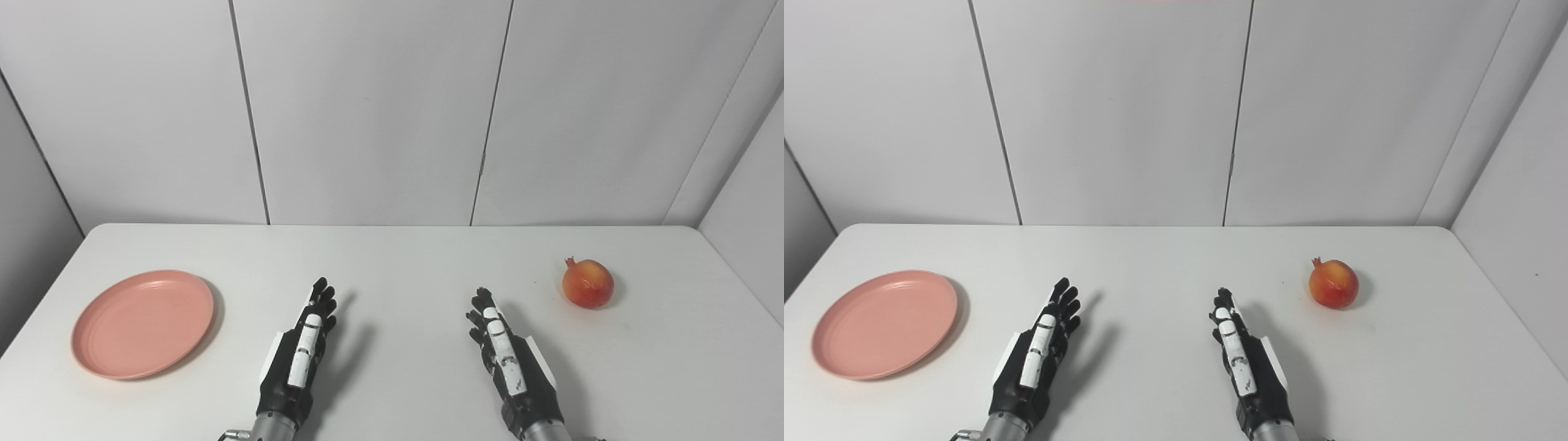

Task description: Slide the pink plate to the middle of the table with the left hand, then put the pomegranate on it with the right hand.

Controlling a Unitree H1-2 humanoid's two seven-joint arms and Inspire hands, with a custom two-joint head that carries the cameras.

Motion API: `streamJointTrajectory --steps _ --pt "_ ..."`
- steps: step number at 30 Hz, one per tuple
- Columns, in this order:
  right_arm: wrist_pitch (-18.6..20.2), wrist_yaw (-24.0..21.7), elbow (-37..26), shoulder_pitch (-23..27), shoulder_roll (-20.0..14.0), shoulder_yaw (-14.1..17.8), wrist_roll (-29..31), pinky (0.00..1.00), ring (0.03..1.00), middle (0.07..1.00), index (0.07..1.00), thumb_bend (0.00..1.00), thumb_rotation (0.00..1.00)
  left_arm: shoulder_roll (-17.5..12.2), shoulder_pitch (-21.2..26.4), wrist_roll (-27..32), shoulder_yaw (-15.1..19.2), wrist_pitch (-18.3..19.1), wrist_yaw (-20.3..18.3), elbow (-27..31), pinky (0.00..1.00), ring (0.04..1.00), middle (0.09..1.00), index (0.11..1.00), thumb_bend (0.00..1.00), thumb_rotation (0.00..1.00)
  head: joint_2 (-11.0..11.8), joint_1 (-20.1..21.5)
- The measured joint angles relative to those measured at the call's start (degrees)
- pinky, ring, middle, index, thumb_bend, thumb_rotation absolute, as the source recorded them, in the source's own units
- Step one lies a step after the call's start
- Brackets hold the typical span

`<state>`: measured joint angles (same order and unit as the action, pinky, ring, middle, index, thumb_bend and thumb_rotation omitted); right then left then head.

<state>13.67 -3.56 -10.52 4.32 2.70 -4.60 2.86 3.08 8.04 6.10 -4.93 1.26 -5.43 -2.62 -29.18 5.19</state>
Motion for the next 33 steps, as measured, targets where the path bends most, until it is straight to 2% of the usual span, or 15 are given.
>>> streamJointTrajectory --steps 33 --pt "-0.05 -0.01 0.25 0.01 0.14 0.00 0.13 1.00 0.983 0.993 0.996 0.22 1.00 -0.01 0.00 0.01 -0.06 0.00 -0.03 -0.02 1.00 1.000 1.000 1.000 0.40 1.00 -0.26 -0.09"
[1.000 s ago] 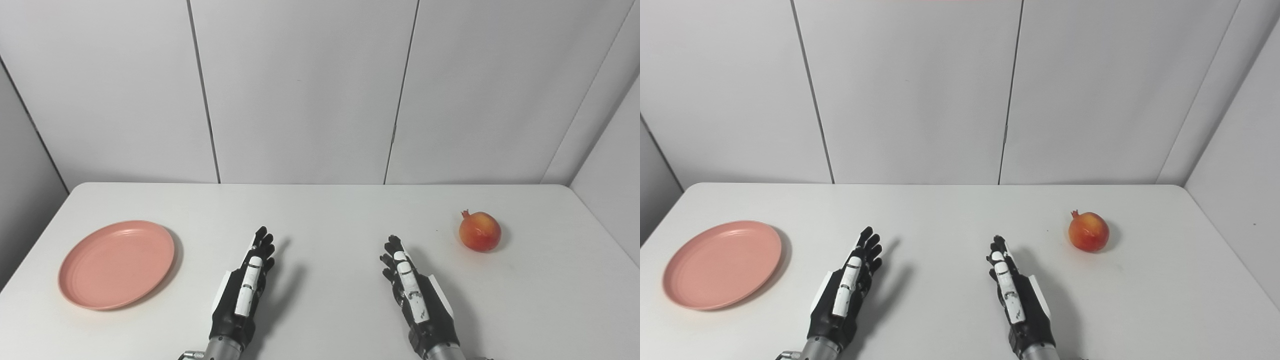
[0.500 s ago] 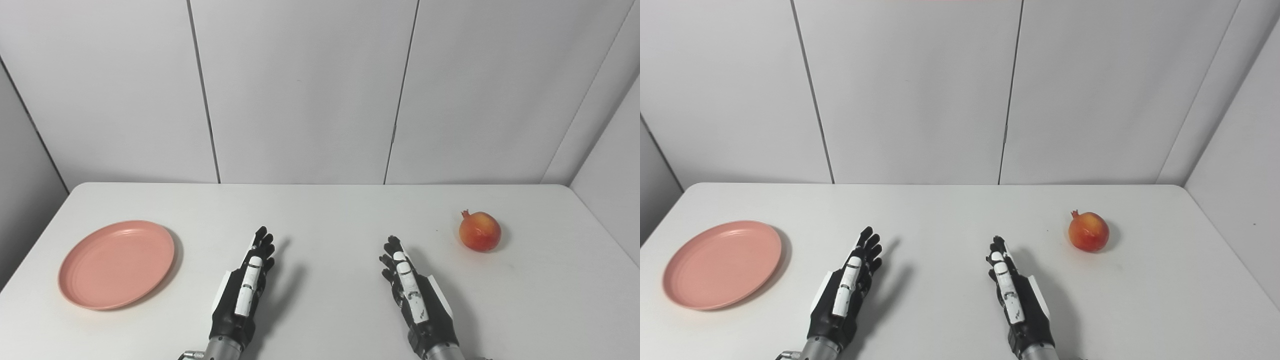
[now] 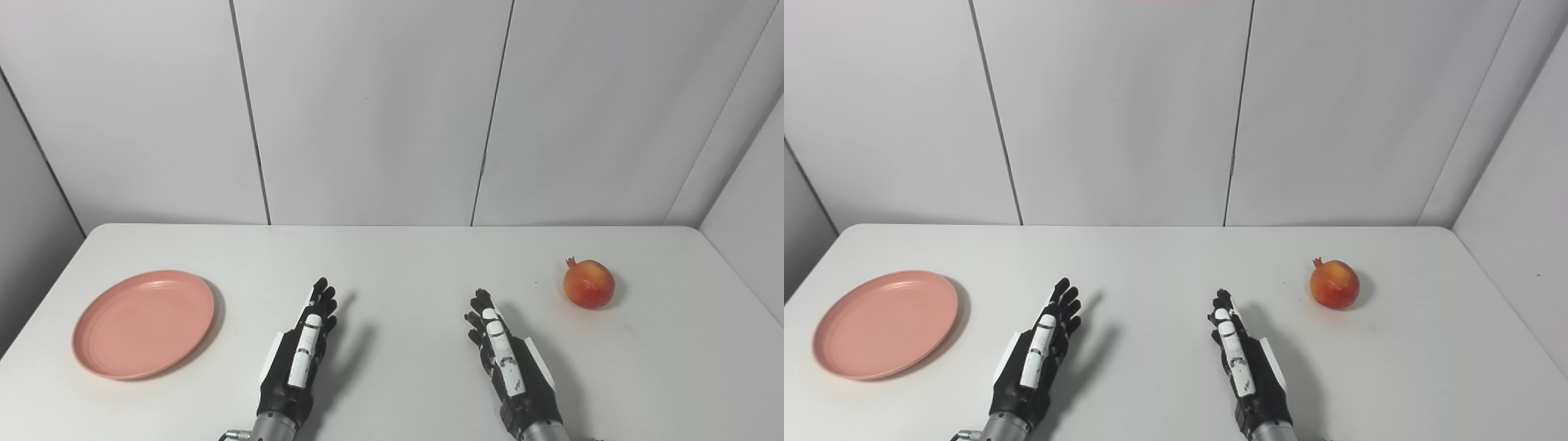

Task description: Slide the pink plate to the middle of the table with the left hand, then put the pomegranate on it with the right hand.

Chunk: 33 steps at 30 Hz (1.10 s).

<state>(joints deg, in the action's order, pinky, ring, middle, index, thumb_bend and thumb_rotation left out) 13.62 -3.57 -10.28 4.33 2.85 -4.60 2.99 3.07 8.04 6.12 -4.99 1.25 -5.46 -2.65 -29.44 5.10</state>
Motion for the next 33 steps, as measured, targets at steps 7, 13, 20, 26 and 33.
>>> streamJointTrajectory --steps 7,13,20,26,33 --pt "0.00 0.00 0.03 0.00 -0.01 -0.01 -0.12 1.00 0.983 0.991 0.995 0.22 1.00 0.01 0.00 -0.02 0.00 0.00 0.00 -0.03 1.00 1.000 1.000 1.000 0.40 1.00 0.00 -0.09" --pt "-0.02 0.00 0.10 0.01 -0.02 0.01 -0.16 0.99 0.983 0.991 0.995 0.21 1.00 0.02 0.00 -0.02 0.00 -0.02 0.00 -0.20 1.00 1.000 1.000 1.000 0.40 1.00 0.09 -0.09" --pt "-0.04 -0.03 0.10 0.00 -0.15 0.13 -0.11 0.99 0.976 0.983 0.985 0.22 1.00 0.22 0.00 -0.04 -0.03 -0.01 0.05 -0.31 1.00 1.000 1.000 1.000 0.39 1.00 0.44 -2.46" --pt "-0.05 -0.98 0.06 -0.12 -1.36 0.81 1.12 1.00 0.987 0.995 0.998 0.23 1.00 1.80 0.00 -1.14 -0.57 -0.08 0.73 -0.74 1.00 1.000 1.000 1.000 0.40 1.00 1.58 -8.42" --pt "-0.05 -2.82 -0.32 -0.78 -4.42 1.69 2.47 1.00 0.992 0.999 1.000 0.22 1.00 4.01 0.18 -2.94 -1.59 -2.26 1.20 -2.70 1.00 1.000 1.000 1.000 0.42 1.00 2.90 -13.18"
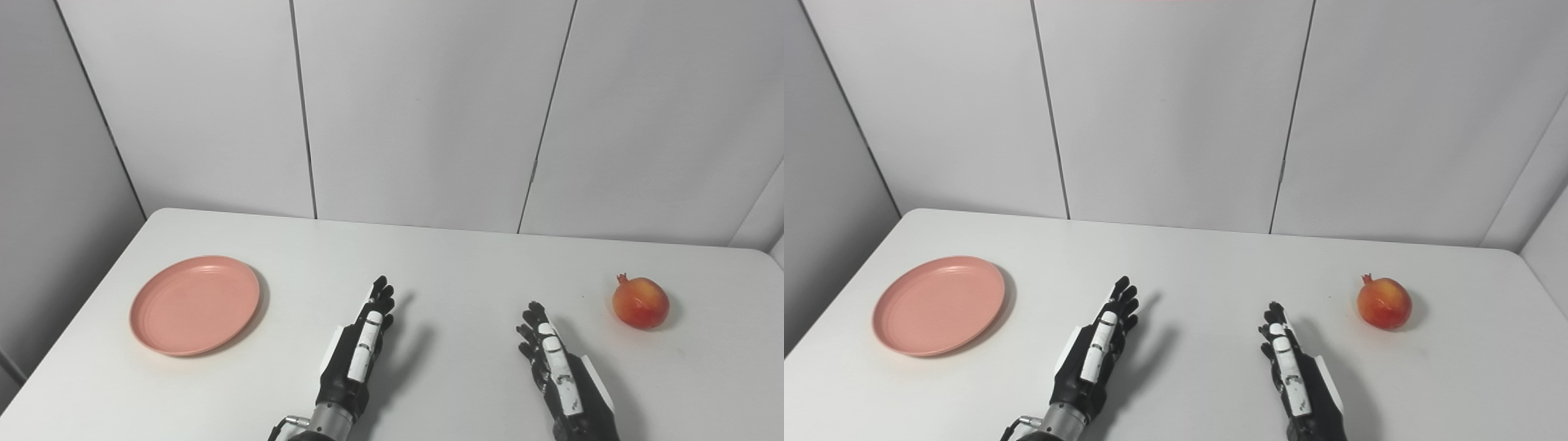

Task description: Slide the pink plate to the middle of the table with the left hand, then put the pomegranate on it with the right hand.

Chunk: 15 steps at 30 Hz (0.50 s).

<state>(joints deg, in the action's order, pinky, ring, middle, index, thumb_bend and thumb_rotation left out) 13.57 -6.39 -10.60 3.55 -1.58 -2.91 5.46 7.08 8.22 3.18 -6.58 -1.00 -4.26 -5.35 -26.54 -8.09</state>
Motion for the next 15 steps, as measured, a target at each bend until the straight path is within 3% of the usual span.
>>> streamJointTrajectory --steps 6,15 --pt "0.00 -1.12 -0.15 -0.36 -1.47 0.55 1.26 1.00 0.998 1.000 1.000 0.22 1.00 1.49 0.60 -2.44 -0.90 -0.95 1.92 -1.76 1.00 1.000 1.000 1.000 0.42 1.00 1.05 -5.00" --pt "0.00 -1.81 -0.18 -0.36 -2.02 1.23 2.31 1.00 1.000 1.000 0.994 0.20 1.00 2.51 0.97 -3.61 -1.47 -1.21 3.41 -2.64 1.00 0.999 1.000 1.000 0.41 1.00 1.49 -6.06"
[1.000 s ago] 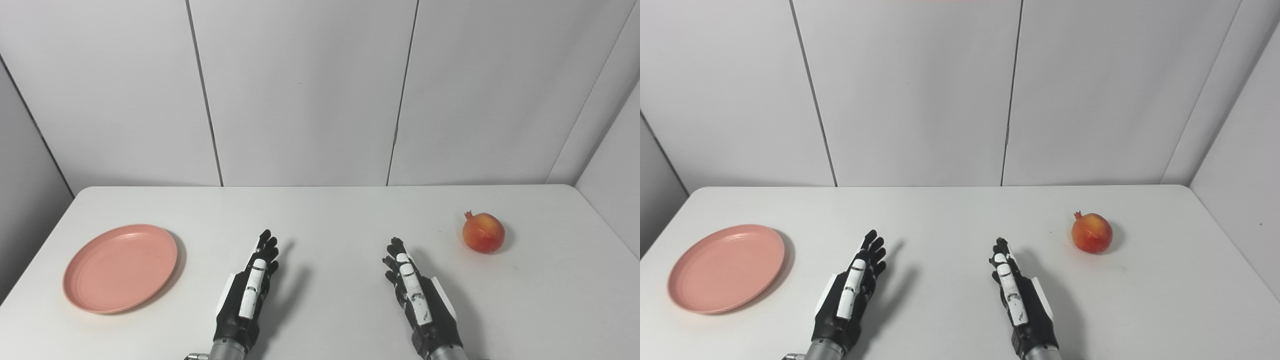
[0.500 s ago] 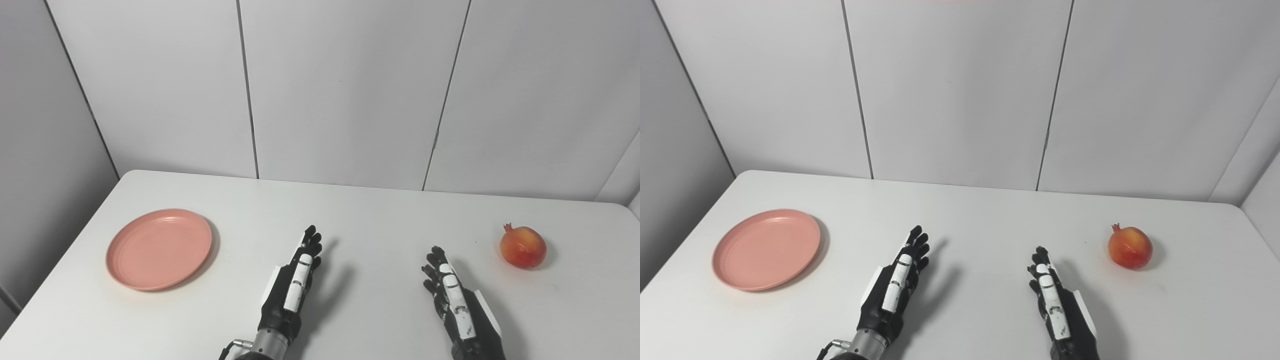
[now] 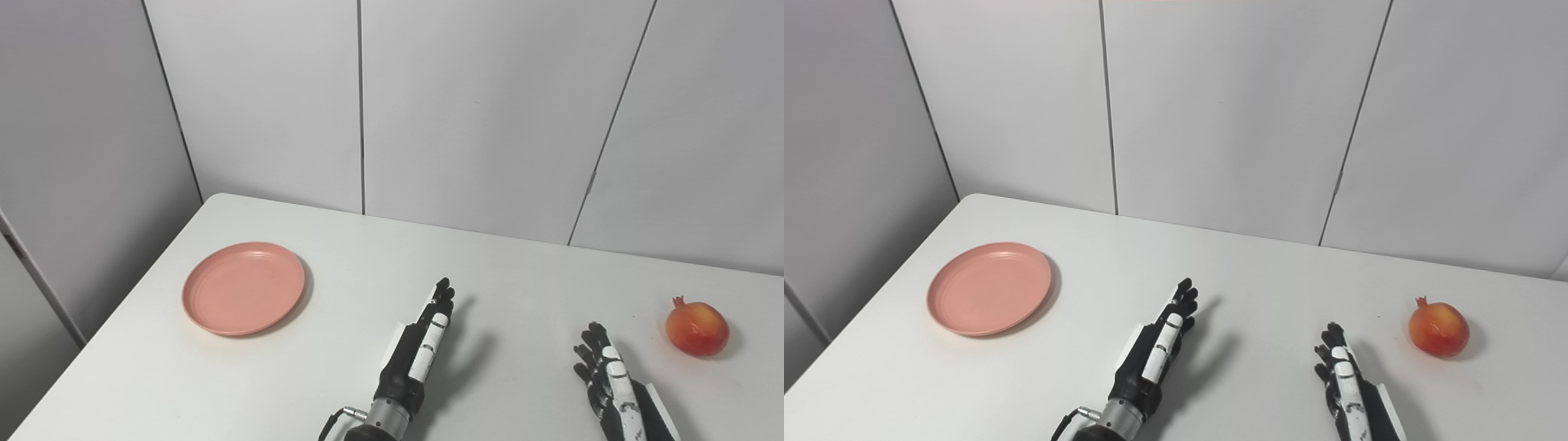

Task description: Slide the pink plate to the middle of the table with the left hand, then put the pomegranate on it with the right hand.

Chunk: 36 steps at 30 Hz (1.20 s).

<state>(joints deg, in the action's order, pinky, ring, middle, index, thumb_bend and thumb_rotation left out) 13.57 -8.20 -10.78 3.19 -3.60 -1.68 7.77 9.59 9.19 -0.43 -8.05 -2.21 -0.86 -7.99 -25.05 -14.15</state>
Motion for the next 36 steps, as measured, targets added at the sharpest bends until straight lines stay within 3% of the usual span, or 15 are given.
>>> streamJointTrajectory --steps 22,29,36 --pt "0.01 0.00 0.04 0.09 0.13 -0.10 -0.04 1.00 1.000 1.000 1.000 0.18 1.00 -0.01 1.31 -0.68 0.39 -0.44 0.04 -1.20 1.00 1.000 1.000 1.000 0.41 1.00 0.53 -1.23" --pt "0.01 0.03 0.04 0.09 0.37 -0.19 -0.11 1.00 1.000 1.000 1.000 0.16 1.00 -0.14 1.30 -0.35 0.99 0.98 0.08 0.79 1.00 1.000 1.000 1.000 0.43 1.00 0.79 -1.41" --pt "0.01 0.01 0.22 0.20 0.66 -0.21 -0.11 1.00 1.000 1.000 1.000 0.17 1.00 -0.75 1.60 -0.69 1.96 1.88 0.15 6.37 1.00 1.000 1.000 1.000 0.44 1.00 0.88 -1.32"
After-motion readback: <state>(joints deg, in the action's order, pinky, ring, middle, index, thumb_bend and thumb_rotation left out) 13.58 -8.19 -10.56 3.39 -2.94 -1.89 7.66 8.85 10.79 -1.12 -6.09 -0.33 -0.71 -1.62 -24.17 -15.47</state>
